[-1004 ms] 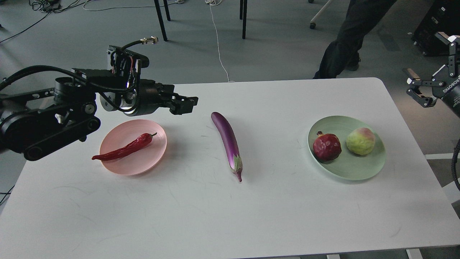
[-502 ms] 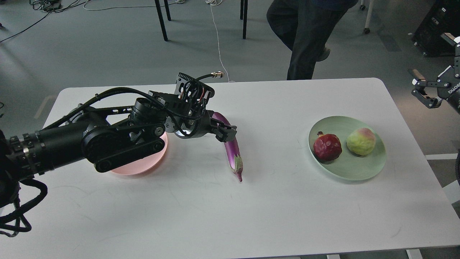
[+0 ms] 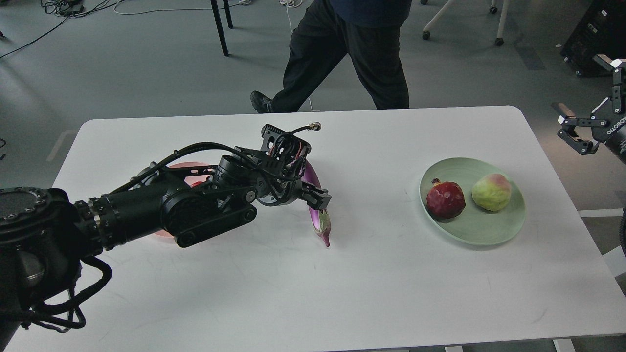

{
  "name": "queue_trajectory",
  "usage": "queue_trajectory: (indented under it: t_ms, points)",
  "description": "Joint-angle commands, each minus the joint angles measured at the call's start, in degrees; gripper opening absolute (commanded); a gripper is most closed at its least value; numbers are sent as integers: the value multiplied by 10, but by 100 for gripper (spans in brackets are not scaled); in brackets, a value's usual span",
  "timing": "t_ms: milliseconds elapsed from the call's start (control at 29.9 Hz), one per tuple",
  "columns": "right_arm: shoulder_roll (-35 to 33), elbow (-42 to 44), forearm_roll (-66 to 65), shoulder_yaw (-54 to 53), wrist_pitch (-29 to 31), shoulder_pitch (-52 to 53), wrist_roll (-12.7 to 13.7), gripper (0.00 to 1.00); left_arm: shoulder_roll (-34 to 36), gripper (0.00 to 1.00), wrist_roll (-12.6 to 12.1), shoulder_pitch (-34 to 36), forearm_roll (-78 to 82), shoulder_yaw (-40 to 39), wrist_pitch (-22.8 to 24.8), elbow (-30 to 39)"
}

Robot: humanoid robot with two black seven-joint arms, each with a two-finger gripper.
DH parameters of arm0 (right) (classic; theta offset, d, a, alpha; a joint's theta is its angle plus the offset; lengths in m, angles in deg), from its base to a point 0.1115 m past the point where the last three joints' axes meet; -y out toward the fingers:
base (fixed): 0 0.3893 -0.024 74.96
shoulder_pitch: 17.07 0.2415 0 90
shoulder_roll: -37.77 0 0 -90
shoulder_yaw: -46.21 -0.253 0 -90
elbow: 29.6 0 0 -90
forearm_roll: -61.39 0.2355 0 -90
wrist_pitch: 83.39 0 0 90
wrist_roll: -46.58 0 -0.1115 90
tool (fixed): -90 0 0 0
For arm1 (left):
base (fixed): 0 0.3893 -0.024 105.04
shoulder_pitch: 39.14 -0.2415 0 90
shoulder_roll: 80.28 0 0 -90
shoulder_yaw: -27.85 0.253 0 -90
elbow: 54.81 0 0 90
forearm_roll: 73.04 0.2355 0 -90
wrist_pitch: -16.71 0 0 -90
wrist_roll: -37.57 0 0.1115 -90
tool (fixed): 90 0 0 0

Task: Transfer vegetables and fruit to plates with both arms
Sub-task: 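Carry the eggplant onto the pink plate over the chili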

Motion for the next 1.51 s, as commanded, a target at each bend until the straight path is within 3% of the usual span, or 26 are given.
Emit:
queue_trajectory:
  t_ms: [0,234,401,636,736,937,1104,1305,1472]
  points:
    - [-1,0,0,0,0,-1,0,98,-25,87,-3,-6,-1,1,-1,-23]
    - [-4,0,-1,1,0,-1,0,98,-30,85,4,-12,2,3,-1,-50]
    - [-3,1,-2,2,0,-1,0,98,-22,53,6,-13,4,4,-1,-51]
    - [-1,-1,-2,2,-2,0,0,98,-18,36,4,-11,10,4,-1,-46]
    - [-3,0,-2,2,-2,0,0,98,-6,22,1,-9,8,3,8,-37]
    - [-5,1,-12,0,-2,0,0,98,77,19,5,17,3,-8,30,34]
    - [-6,1,-12,-1,-2,0,-1,98,225,20,6,34,-10,-13,30,162]
    - [-1,2,-12,0,-3,0,-1,98,383,20,9,-5,-9,-7,30,258]
    - [1,0,-12,0,-11,1,-1,98,436,20,19,-36,-7,-6,30,278]
